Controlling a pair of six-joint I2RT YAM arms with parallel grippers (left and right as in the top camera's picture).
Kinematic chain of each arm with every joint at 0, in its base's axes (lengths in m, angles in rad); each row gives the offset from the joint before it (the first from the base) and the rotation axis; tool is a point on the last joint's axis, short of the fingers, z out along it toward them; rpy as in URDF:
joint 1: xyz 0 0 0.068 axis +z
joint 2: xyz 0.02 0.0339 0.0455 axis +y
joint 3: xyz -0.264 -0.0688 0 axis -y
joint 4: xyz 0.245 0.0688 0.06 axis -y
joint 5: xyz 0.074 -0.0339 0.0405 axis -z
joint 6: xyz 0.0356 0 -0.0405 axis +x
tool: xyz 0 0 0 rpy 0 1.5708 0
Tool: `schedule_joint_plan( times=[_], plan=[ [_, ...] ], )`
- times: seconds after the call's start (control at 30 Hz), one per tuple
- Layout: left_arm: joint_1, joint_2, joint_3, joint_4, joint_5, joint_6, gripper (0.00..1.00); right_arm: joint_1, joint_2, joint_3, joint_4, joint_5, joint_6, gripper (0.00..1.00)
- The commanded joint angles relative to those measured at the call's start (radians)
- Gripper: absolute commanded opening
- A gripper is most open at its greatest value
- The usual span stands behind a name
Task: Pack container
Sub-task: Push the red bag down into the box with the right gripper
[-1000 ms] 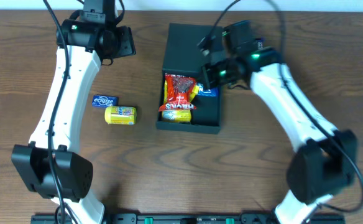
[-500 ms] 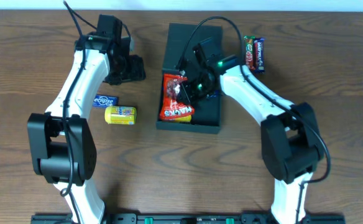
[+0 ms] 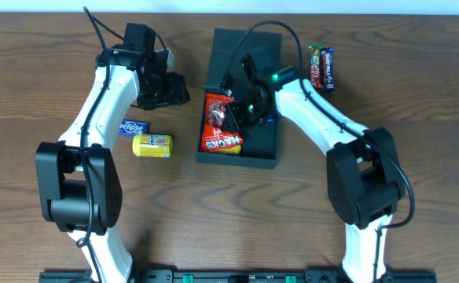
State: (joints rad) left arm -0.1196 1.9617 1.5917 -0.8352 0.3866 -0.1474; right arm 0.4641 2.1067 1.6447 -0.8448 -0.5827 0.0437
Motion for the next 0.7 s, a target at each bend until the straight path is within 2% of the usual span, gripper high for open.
schedule_joint_plan(
  times=[0.0, 0.03, 0.07, 0.13, 0.33, 0.4, 0.47, 0.67],
  plan=[
    [0.001, 0.007, -0.001, -0.001, 0.007, 0.021, 0.62, -0.010, -0.058, 0.089, -0.025, 0.034, -0.068, 0.01],
    [0.001, 0.007, -0.001, -0.002, 0.007, 0.021, 0.54, -0.017, -0.086, 0.101, -0.028, 0.088, -0.068, 0.01],
    [0.001, 0.007, -0.001, -0.002, 0.007, 0.021, 0.41, -0.024, -0.106, 0.101, -0.028, 0.134, -0.068, 0.01],
    [0.001, 0.008, -0.001, -0.002, 0.007, 0.020, 0.06, -0.035, -0.121, 0.101, -0.035, 0.195, -0.068, 0.01],
    [0.000, 0.008, -0.054, 0.036, 0.008, -0.015, 0.06, -0.065, -0.105, 0.050, -0.066, 0.213, -0.067, 0.01],
    [-0.004, 0.008, -0.087, 0.073, 0.050, -0.025, 0.06, -0.064, -0.101, 0.023, -0.056, 0.213, -0.067, 0.01],
    [-0.013, 0.008, -0.114, 0.112, 0.106, -0.026, 0.06, -0.056, -0.095, -0.004, -0.030, 0.202, -0.066, 0.01],
    [-0.053, 0.008, -0.150, 0.161, 0.111, -0.036, 0.06, -0.038, -0.042, -0.057, 0.103, 0.181, -0.007, 0.01]
  ],
)
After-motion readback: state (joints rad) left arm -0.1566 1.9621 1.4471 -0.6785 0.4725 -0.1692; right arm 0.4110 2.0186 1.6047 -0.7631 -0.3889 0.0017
